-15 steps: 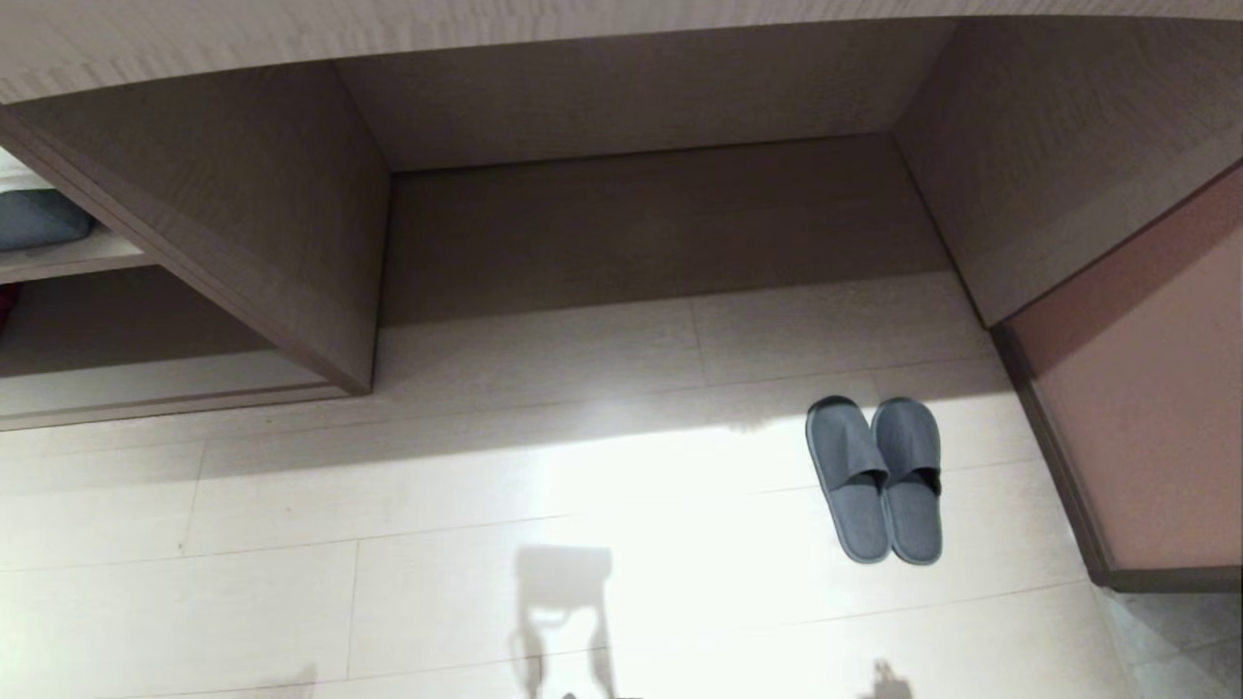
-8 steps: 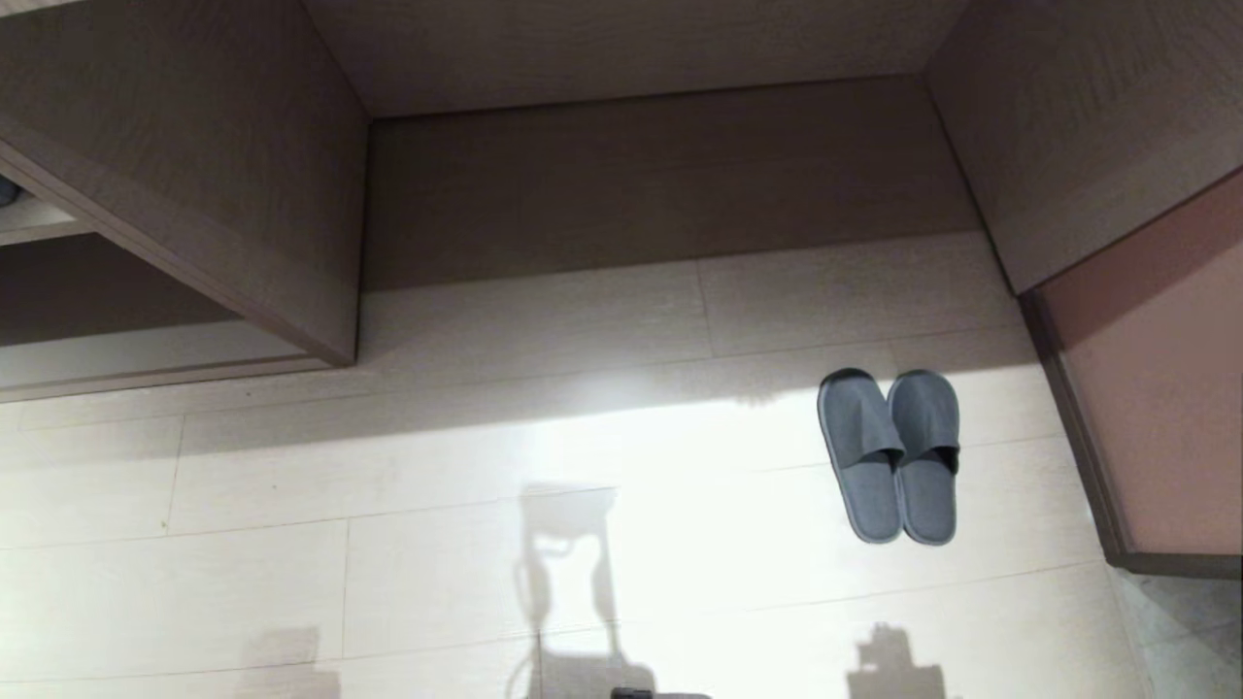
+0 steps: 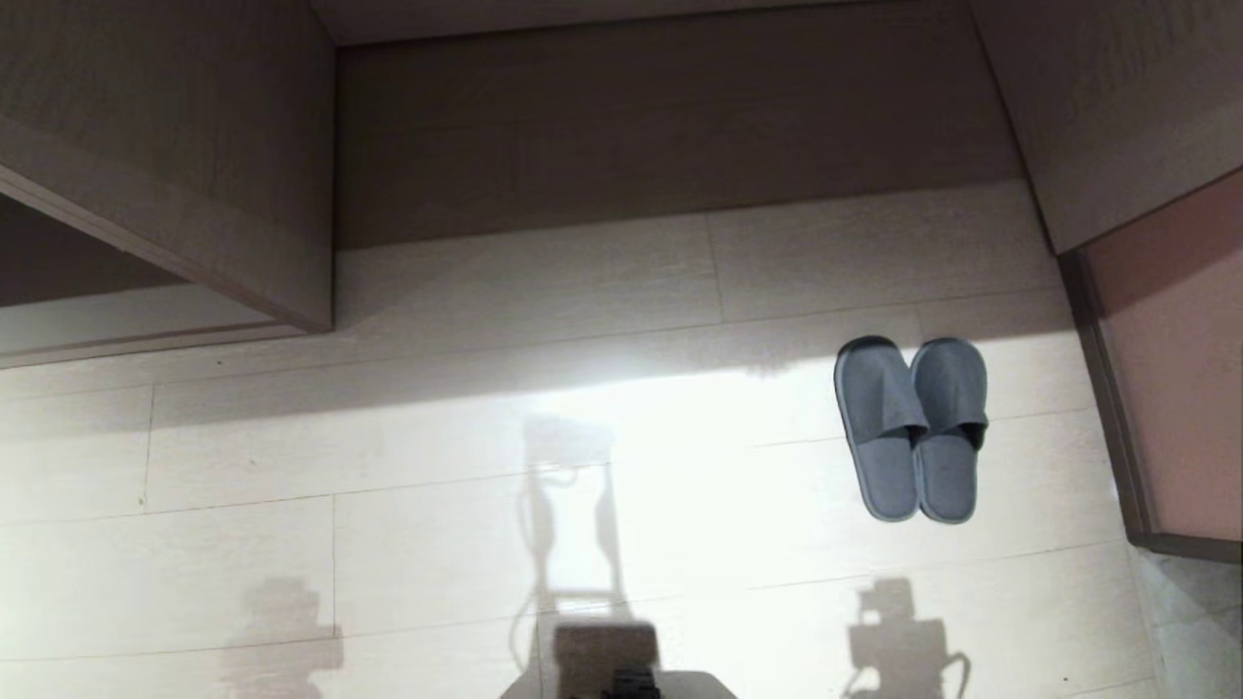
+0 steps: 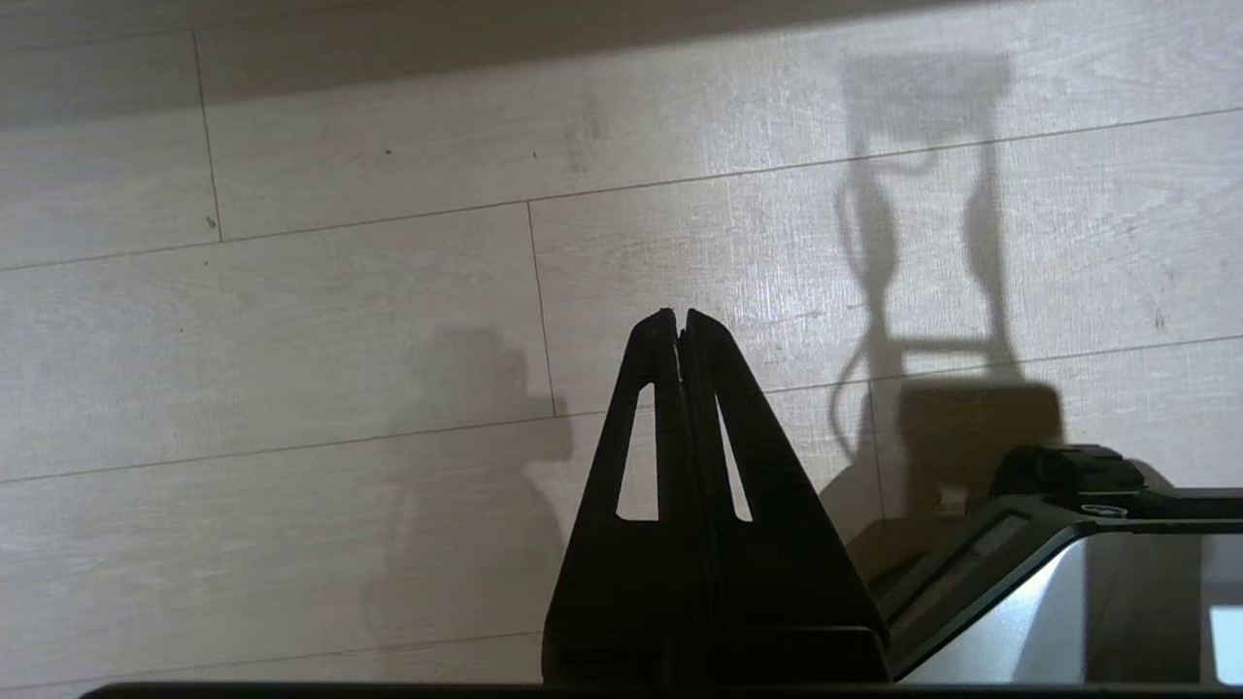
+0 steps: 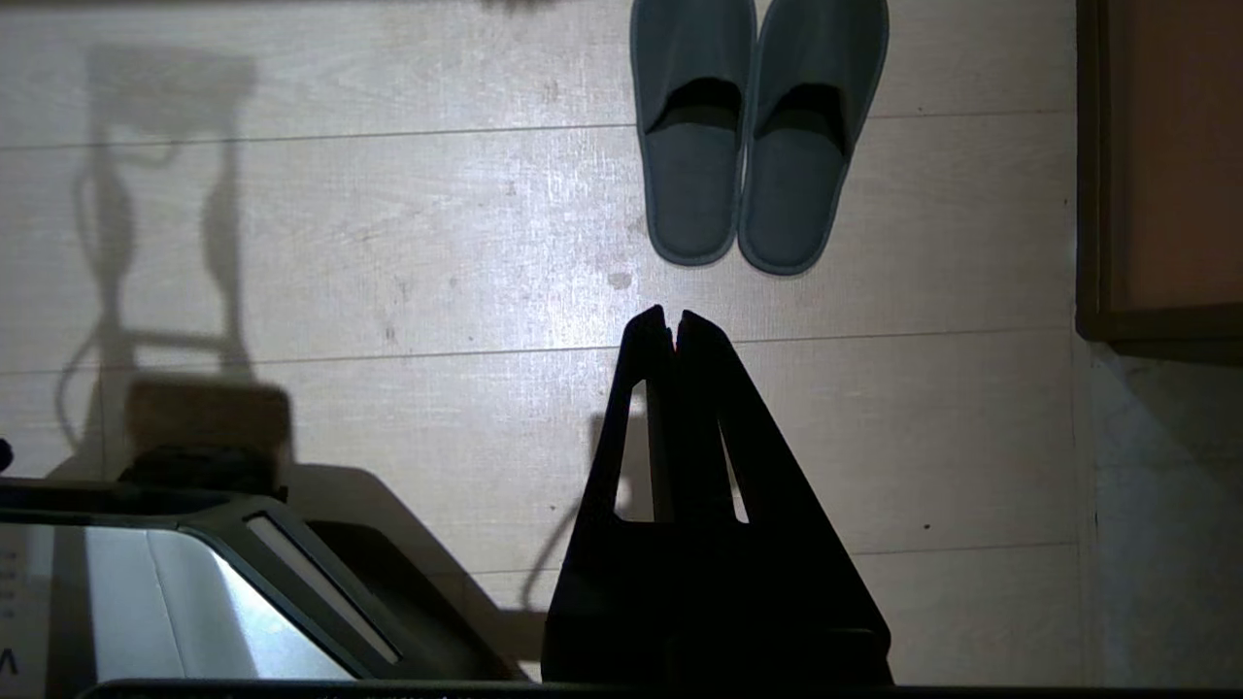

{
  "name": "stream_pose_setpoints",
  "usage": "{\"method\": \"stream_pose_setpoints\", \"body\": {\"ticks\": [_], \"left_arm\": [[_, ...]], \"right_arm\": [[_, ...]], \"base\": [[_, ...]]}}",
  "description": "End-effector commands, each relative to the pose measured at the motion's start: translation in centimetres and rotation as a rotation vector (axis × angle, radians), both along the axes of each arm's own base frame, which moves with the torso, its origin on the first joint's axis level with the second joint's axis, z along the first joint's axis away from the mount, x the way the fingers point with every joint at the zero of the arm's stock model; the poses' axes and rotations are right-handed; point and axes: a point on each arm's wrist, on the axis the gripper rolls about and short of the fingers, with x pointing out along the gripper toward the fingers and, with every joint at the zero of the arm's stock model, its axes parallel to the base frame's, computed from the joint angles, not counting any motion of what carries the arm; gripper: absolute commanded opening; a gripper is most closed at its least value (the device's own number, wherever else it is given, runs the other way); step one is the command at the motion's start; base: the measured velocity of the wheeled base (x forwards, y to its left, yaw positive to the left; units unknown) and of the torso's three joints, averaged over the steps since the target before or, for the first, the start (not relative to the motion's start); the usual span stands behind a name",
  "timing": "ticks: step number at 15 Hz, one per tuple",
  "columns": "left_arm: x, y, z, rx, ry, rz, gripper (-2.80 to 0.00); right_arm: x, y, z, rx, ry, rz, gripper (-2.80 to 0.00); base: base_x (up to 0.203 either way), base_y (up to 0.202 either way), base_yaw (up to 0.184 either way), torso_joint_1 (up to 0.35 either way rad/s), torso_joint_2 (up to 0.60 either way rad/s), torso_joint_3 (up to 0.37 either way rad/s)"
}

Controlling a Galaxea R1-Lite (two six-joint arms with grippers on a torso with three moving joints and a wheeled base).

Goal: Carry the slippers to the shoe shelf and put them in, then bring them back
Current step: Pick up the slippers on the floor

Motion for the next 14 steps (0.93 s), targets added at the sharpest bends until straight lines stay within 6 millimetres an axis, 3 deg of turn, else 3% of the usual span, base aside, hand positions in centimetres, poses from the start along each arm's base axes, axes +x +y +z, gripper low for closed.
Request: {"method": "stream_pose_setpoints", "body": {"ticks": [1,14], "left_arm": [[0.01,0.00,0.00,0.000,0.002,0.000,-2.80],[0.00,0.00,-0.01,0.000,0.001,0.001,-2.80]], "right_arm": [[0.01,0.00,0.00,-0.002,0.002,0.000,-2.80],[0.01,0.00,0.00,0.002,0.002,-0.002,-2.80]], "base": [[0.000,0.000,0.000,-0.002,0.00,-0.204],[0.000,0.000,0.000,0.004,0.00,-0.195]]}}
